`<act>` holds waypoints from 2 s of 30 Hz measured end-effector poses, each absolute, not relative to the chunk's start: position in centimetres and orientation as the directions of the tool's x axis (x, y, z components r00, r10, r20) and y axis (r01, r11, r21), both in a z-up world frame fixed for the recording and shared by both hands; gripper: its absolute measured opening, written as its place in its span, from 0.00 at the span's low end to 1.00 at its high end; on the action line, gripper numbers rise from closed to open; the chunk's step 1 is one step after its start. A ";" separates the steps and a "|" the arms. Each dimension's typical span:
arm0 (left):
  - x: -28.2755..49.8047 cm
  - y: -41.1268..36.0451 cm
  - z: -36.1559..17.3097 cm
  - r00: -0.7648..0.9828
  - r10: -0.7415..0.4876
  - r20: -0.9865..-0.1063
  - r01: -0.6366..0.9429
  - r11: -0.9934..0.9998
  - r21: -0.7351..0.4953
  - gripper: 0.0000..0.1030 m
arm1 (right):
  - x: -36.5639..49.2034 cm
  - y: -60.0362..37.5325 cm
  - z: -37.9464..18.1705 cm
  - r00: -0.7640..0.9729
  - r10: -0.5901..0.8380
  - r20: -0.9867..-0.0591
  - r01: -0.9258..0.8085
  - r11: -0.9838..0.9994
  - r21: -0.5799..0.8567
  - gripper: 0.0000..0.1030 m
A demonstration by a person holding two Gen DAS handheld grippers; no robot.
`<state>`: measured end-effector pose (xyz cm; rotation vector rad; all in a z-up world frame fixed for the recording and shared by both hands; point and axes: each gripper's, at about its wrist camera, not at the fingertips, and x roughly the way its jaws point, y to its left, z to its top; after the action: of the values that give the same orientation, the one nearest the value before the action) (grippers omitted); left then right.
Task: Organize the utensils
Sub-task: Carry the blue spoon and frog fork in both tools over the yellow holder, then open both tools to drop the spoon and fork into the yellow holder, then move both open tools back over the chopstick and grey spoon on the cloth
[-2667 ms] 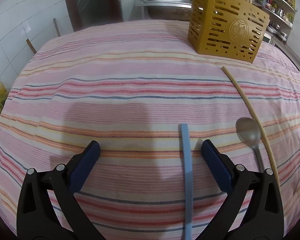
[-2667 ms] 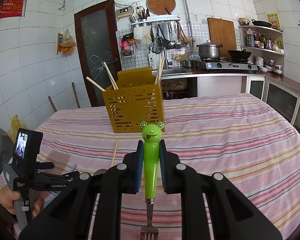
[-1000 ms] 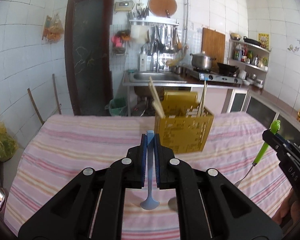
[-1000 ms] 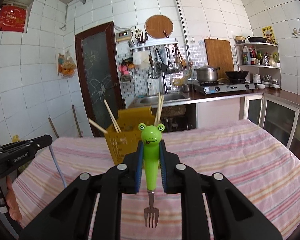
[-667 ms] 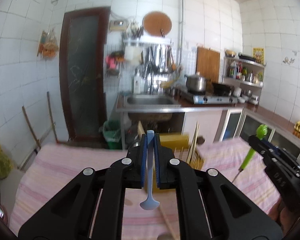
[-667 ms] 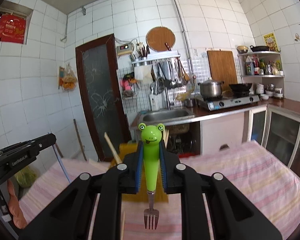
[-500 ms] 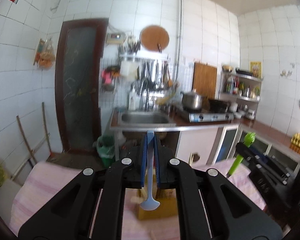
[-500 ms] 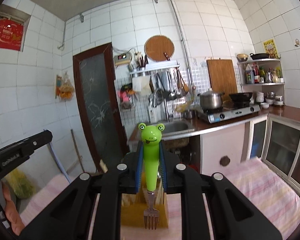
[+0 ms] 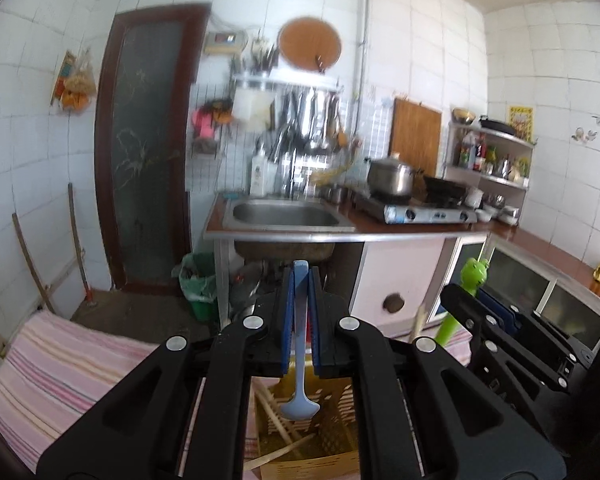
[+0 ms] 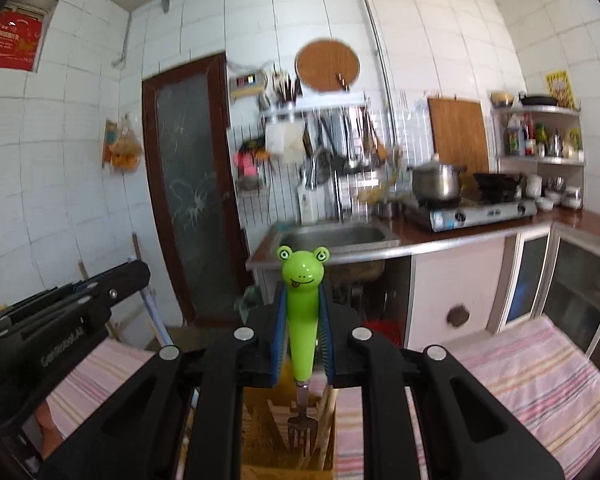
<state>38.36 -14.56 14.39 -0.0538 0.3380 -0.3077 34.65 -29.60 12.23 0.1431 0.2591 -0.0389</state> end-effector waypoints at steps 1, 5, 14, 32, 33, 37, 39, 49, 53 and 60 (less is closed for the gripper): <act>38.9 -14.4 13.6 0.892 -0.304 -0.335 0.283 0.953 -0.111 0.06 | 34.9 -29.6 11.6 0.961 -0.018 -0.277 0.056 0.990 0.131 0.15; 39.3 -13.6 12.4 0.881 -0.281 -0.379 0.263 0.960 -0.101 0.08 | 35.1 -29.9 10.3 0.940 -0.012 -0.342 0.061 0.989 0.133 0.16; 33.7 -7.9 14.7 0.898 -0.208 -0.389 0.189 0.978 -0.087 0.95 | 28.9 -31.2 12.3 0.932 -0.065 -0.356 0.108 0.989 0.102 0.58; 25.3 0.3 1.9 0.764 -0.051 -0.644 0.062 0.998 -0.006 0.95 | 20.1 -26.9 2.9 0.857 -0.056 -0.512 0.107 0.992 0.070 0.72; 25.2 0.3 1.3 0.762 -0.045 -0.646 0.062 0.998 0.004 0.95 | 20.0 -26.7 2.4 0.853 -0.057 -0.518 0.106 0.992 0.065 0.72; 24.8 -0.1 -0.6 0.777 0.003 -0.630 0.050 0.997 0.066 0.95 | 19.8 -25.8 0.6 0.836 -0.062 -0.545 0.104 0.993 0.046 0.72; 24.7 -0.1 -1.5 0.771 0.013 -0.637 0.044 0.996 0.073 0.95 | 20.1 -25.4 0.1 0.828 -0.058 -0.557 0.099 0.994 0.044 0.72; 25.2 0.4 -4.4 0.723 0.073 -0.687 0.007 0.994 0.113 0.95 | 22.2 -23.0 -2.2 0.783 -0.033 -0.621 0.049 0.999 0.009 0.72; 25.6 0.4 -4.8 0.701 0.085 -0.709 0.002 0.993 0.121 0.95 | 23.7 -21.3 -3.0 0.756 -0.027 -0.654 0.014 1.000 -0.025 0.72; 26.4 1.3 -5.3 0.648 0.054 -0.760 -0.008 0.998 0.064 0.95 | 27.6 -18.4 -4.3 0.668 0.019 -0.744 -0.050 0.999 -0.019 0.52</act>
<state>26.45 1.28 -5.28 0.0563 0.8654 0.0355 27.59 -18.43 -4.27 -0.0386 0.8383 0.0388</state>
